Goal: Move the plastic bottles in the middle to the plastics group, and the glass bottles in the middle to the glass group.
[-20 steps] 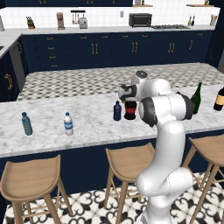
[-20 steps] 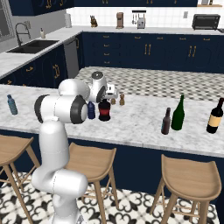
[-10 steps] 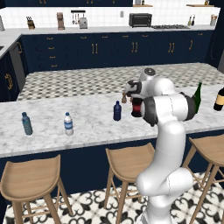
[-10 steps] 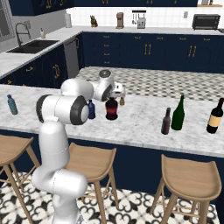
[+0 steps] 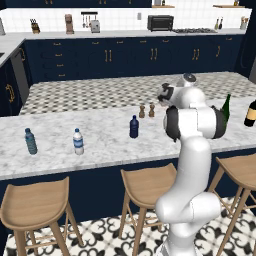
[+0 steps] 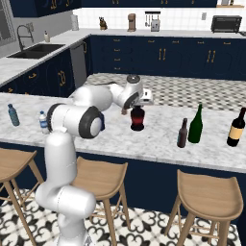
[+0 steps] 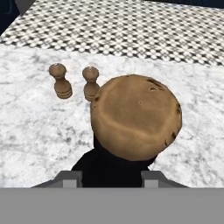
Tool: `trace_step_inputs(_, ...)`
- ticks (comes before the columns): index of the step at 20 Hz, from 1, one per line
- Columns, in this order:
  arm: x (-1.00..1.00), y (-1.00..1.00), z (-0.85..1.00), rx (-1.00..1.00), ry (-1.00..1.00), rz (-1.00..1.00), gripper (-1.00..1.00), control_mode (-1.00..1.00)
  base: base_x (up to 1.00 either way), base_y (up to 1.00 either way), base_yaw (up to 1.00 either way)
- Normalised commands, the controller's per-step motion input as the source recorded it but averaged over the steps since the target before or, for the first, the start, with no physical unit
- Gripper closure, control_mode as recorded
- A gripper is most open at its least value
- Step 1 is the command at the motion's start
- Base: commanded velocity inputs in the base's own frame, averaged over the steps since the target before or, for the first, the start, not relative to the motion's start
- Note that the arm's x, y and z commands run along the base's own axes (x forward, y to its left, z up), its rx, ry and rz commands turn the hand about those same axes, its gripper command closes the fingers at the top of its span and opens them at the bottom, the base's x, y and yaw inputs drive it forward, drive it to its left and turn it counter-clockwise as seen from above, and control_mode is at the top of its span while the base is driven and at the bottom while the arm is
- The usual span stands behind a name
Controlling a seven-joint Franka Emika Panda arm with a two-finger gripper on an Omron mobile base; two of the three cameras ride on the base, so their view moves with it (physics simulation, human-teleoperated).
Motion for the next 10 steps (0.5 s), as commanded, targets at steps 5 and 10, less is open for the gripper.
trace_step_inputs(5,-0.08,-0.56,0.0,0.0,-0.08,-0.02,1.0,-1.0,0.0,0.0,0.0)
trace_step_inputs(10,0.0,-0.44,0.0,0.0,-0.07,-0.03,1.0,-1.0,0.0,0.0,0.0)
